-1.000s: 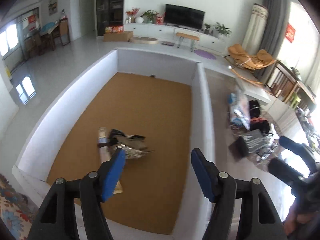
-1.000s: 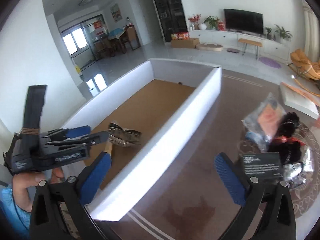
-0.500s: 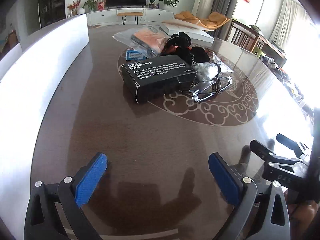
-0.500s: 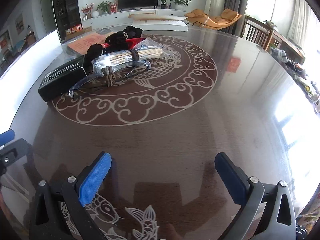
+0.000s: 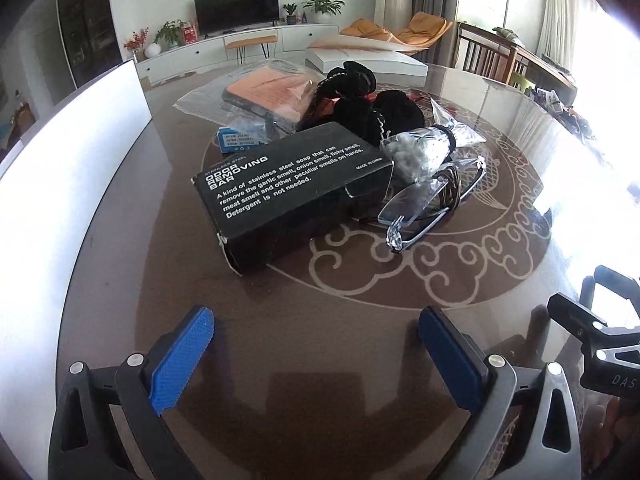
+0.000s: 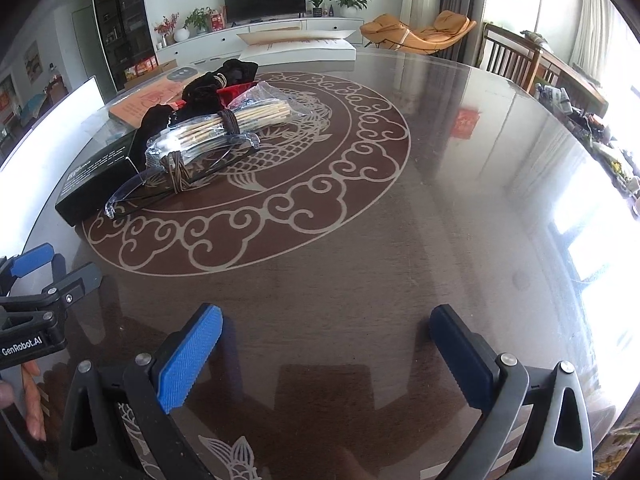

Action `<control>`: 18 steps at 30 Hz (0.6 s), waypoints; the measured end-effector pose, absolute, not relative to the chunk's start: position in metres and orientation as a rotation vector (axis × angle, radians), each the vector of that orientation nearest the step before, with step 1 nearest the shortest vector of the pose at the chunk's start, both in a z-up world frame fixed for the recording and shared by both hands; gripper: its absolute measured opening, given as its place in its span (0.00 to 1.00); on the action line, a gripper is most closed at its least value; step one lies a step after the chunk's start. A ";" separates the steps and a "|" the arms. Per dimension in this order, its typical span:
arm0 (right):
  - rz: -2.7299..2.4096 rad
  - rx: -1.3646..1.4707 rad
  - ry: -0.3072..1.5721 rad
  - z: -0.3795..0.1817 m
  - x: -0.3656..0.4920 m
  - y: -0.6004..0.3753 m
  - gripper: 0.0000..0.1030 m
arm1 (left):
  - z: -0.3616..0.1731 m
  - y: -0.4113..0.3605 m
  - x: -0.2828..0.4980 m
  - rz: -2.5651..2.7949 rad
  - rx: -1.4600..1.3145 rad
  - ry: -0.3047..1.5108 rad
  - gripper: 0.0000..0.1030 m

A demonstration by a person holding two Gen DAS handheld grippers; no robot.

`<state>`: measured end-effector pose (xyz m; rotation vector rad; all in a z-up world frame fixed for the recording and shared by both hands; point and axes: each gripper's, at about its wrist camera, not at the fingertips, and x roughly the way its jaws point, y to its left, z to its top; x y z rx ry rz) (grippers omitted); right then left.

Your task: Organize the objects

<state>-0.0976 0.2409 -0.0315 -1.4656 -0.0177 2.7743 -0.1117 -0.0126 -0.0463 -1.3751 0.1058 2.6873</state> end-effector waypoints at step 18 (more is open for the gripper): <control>2.772 -1.454 -0.012 -0.033 -0.102 0.242 1.00 | -0.046 -0.012 -0.125 2.675 -1.373 0.102 1.00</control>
